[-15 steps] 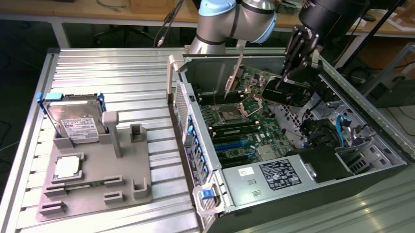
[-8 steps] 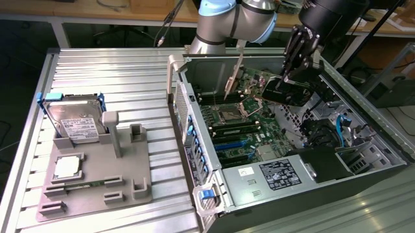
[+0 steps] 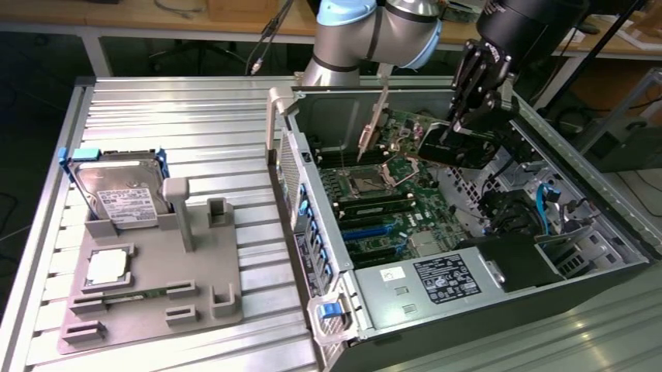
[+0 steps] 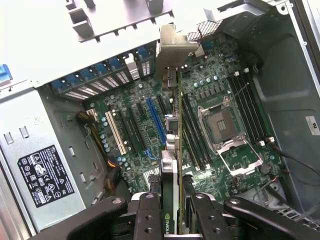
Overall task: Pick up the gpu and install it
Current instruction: 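Insert the gpu into the slot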
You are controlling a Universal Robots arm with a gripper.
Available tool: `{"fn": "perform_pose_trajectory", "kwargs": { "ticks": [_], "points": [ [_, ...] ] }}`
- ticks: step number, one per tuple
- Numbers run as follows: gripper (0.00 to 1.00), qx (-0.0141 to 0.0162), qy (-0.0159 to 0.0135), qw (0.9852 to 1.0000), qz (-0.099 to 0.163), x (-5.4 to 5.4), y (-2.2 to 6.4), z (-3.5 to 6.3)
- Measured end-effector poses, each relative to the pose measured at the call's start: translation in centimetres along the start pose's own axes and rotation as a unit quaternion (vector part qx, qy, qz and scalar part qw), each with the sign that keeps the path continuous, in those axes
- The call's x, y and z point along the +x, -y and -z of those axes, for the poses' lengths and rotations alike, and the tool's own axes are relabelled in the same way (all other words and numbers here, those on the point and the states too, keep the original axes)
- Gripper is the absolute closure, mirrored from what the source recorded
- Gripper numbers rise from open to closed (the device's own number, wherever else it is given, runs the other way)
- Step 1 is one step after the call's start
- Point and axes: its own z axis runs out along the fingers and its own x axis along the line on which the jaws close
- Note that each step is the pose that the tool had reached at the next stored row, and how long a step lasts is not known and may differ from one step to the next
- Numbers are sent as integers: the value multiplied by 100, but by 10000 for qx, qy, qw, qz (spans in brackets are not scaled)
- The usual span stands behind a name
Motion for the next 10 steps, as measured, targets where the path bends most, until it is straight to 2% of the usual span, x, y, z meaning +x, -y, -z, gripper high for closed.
{"fn": "perform_pose_trajectory", "kwargs": {
  "ticks": [10],
  "points": [
    [73,-5,-12,9998,223,0,0,0]
  ]
}}
